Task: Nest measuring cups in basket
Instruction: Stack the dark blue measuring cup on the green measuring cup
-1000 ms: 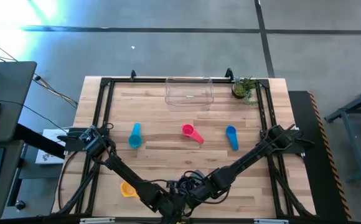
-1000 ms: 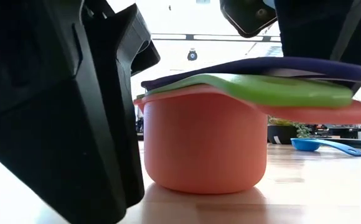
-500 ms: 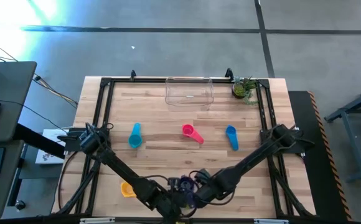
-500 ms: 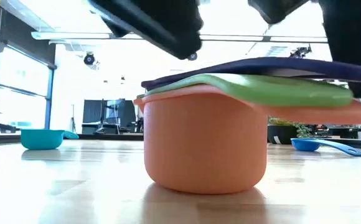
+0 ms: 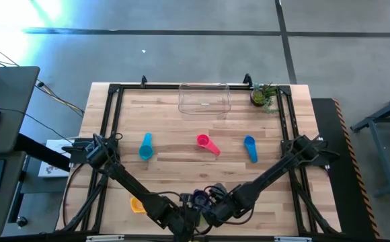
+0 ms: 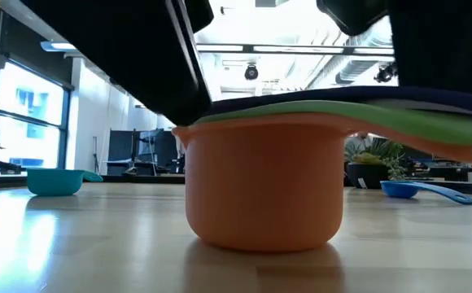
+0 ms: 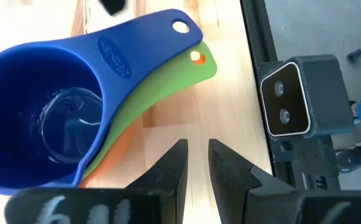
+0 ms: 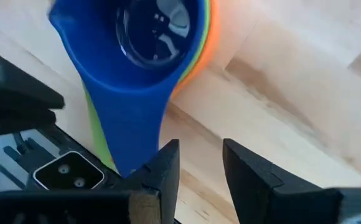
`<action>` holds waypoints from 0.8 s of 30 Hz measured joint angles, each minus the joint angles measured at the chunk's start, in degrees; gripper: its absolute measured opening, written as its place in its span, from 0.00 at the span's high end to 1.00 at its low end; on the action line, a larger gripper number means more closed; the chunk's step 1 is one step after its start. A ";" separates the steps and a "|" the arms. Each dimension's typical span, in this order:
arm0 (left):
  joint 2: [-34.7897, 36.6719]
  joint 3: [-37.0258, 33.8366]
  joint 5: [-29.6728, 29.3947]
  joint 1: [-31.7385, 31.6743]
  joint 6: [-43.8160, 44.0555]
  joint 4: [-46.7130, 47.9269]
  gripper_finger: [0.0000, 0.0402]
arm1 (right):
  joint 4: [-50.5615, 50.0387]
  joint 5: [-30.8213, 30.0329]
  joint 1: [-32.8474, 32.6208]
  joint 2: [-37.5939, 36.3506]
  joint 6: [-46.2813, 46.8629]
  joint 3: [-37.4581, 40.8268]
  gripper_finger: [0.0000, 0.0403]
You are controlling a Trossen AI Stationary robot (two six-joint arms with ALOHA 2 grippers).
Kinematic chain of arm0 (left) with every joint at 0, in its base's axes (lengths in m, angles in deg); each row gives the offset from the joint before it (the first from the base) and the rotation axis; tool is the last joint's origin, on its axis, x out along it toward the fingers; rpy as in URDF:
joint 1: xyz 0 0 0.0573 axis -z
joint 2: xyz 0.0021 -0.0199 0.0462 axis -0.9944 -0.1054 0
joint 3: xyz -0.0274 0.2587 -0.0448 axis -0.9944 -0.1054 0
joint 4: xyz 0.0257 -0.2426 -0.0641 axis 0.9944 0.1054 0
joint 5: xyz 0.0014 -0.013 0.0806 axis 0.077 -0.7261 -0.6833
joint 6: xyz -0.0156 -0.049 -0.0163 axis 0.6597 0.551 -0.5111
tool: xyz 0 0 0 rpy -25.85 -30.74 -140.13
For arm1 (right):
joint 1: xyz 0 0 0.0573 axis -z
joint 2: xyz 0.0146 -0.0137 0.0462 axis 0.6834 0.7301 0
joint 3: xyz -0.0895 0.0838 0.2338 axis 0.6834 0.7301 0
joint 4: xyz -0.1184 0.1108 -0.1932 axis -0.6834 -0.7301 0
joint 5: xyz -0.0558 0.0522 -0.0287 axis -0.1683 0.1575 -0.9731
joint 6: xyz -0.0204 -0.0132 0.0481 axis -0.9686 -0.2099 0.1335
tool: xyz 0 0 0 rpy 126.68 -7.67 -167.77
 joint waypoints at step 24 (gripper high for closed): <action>-0.92 -0.13 0.34 -2.23 -1.58 -3.13 0.86 | 1.98 -0.07 -0.74 1.73 3.90 -0.02 0.72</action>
